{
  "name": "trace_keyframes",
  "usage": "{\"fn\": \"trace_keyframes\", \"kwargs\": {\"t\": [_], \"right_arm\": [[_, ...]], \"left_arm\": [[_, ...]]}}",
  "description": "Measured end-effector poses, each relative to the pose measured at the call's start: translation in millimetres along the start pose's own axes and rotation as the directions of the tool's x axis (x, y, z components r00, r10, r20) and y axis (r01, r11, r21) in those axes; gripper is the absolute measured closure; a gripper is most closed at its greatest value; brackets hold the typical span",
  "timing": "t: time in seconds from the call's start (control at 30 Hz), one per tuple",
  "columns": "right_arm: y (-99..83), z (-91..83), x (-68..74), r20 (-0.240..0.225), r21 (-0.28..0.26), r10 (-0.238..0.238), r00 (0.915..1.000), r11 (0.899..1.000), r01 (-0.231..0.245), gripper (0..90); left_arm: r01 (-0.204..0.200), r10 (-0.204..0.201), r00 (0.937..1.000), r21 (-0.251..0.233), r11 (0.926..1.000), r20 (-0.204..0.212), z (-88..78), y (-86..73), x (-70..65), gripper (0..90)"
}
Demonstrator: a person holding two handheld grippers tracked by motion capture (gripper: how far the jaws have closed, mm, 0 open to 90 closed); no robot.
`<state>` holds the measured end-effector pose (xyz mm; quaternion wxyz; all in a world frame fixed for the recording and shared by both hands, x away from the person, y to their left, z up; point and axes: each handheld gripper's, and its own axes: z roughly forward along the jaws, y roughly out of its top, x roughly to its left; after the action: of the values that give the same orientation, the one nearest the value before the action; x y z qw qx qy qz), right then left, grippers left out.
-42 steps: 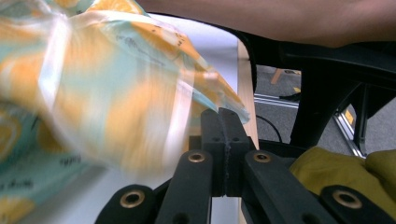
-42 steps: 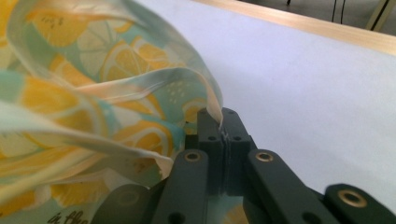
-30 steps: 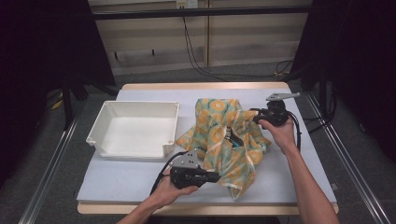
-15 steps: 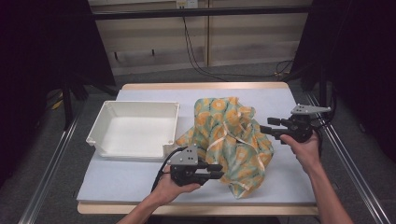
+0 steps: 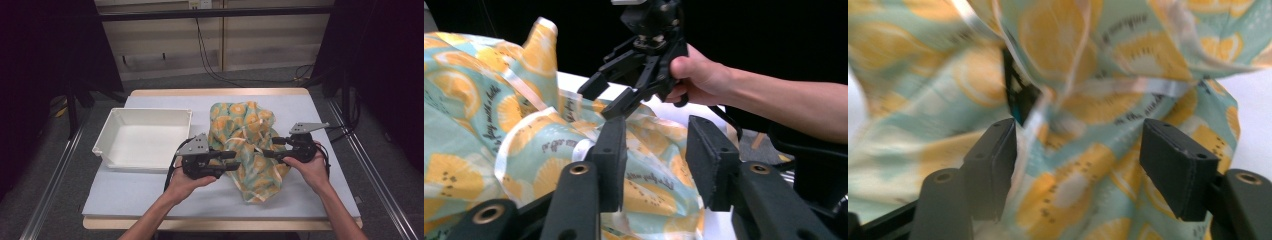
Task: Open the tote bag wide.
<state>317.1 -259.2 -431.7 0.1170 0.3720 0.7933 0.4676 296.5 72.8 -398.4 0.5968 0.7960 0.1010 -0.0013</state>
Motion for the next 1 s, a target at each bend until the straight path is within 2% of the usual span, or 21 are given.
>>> {"fn": "trace_keyframes", "kwargs": {"t": [0.1,0.13,0.17,0.2,0.27,0.3,0.37,0.4,0.47,0.5,0.53,0.57,0.6,0.7,0.77,0.8,0.83,0.87,0.93,0.97,1.0], "right_arm": [[-1.8,3.9,-0.4,0.002,0.011,-0.002,1.0000,1.000,0.001,29.9],[-3.0,5.1,-0.7,0.008,0.010,0.000,1.0000,1.000,0.000,29.9],[-4.0,6.3,-1.0,0.018,0.015,-0.007,0.9998,1.000,0.007,29.9],[-5.1,7.4,-1.8,0.026,0.021,-0.011,0.9996,1.000,0.011,30.0],[-9.4,9.5,-5.5,0.037,0.002,-0.001,0.9993,1.000,0.001,35.9],[-9.4,9.5,-5.5,0.037,0.002,-0.001,0.9993,1.000,0.001,35.9],[-11.1,9.2,-8.4,0.036,-0.008,0.003,0.9994,1.000,-0.003,51.9],[-11.2,6.6,-9.3,0.034,-0.021,-0.003,0.9994,1.000,0.003,71.7],[-10.0,1.6,-10.3,0.039,-0.042,0.001,0.9992,0.999,0.001,82.3],[-10.0,1.6,-10.3,0.039,-0.042,0.001,0.9992,0.999,0.001,82.3],[-9.5,-5.8,-14.4,0.038,-0.073,0.018,0.9991,0.997,-0.015,84.4],[-9.5,-5.8,-14.4,0.038,-0.073,0.018,0.9991,0.997,-0.015,84.4],[-9.9,-14.6,-19.0,0.045,-0.102,0.041,0.9981,0.994,-0.036,84.6],[-10.9,-23.6,-22.9,0.062,-0.122,0.059,0.9964,0.991,-0.051,84.6],[-12.9,-32.0,-28.1,0.082,-0.136,0.069,0.9943,0.989,-0.057,84.2],[-17.1,-37.9,-35.5,0.102,-0.144,0.090,0.9907,0.987,-0.075,82.2],[-17.1,-37.9,-35.5,0.102,-0.144,0.090,0.9907,0.987,-0.075,82.2],[-24.9,-38.9,-43.3,0.120,-0.135,0.112,0.9865,0.986,-0.096,82.7],[-34.4,-35.0,-48.6,0.134,-0.107,0.131,0.9823,0.987,-0.117,83.6],[-38.1,-31.4,-50.0,0.144,-0.083,0.128,0.9813,0.990,-0.117,83.7],[-38.1,-31.4,-50.0,0.144,-0.083,0.128,0.9813,0.990,-0.117,83.7]], "left_arm": [[-0.006,0.006,1.0000,0.010,0.9999,0.000,-1.6,-3.9,-5.2,55.7],[-0.014,0.014,0.9999,0.027,0.9995,0.009,-3.2,-7.0,-8.5,55.7],[-0.020,0.020,0.9998,0.050,0.9986,0.000,-5.7,-10.4,-12.7,55.7],[-0.020,0.019,0.9997,0.049,0.9986,0.016,-8.0,-16.2,-15.6,55.7],[-0.025,0.024,0.9996,0.071,0.9972,0.017,-12.7,-23.2,-20.4,56.3],[-0.025,0.024,0.9996,0.071,0.9972,0.017,-12.7,-23.2,-20.4,57.3],[-0.016,0.013,0.9991,0.057,0.9982,0.040,-15.0,-23.0,-21.4,58.2],[-0.020,0.016,0.9976,0.053,0.9984,0.068,-16.7,-21.2,-23.4,62.7],[-0.018,0.014,0.9977,0.052,0.9985,0.067,-17.2,-21.3,-25.9,61.4],[-0.026,0.022,0.9978,0.058,0.9980,0.063,-17.9,-21.4,-28.1,61.4],[-0.033,0.028,0.9971,0.061,0.9976,0.071,-19.5,-23.2,-31.4,61.0],[-0.033,0.028,0.9971,0.061,0.9976,0.071,-19.5,-23.2,-31.4,61.0],[-0.035,0.030,0.9965,0.064,0.9974,0.078,-20.6,-23.9,-32.3,61.0],[-0.026,0.022,0.9975,0.065,0.9975,0.068,-23.3,-26.5,-33.7,60.9],[-0.028,0.024,0.9986,0.079,0.9965,0.047,-25.2,-27.6,-32.3,61.0],[-0.020,0.017,0.9992,0.070,0.9974,0.037,-26.1,-28.6,-29.3,61.8],[-0.020,0.017,0.9992,0.070,0.9974,0.037,-26.1,-28.6,-29.3,62.8],[-0.015,0.013,0.9992,0.057,0.9983,0.038,-26.8,-28.5,-26.0,63.6],[-0.008,0.006,0.9993,0.047,0.9989,0.038,-27.7,-27.7,-22.9,65.4],[-0.010,0.009,0.9995,0.047,0.9988,0.031,-28.4,-26.9,-21.4,66.5],[-0.010,0.009,0.9995,0.047,0.9988,0.031,-28.4,-26.9,-21.4,67.0]]}}
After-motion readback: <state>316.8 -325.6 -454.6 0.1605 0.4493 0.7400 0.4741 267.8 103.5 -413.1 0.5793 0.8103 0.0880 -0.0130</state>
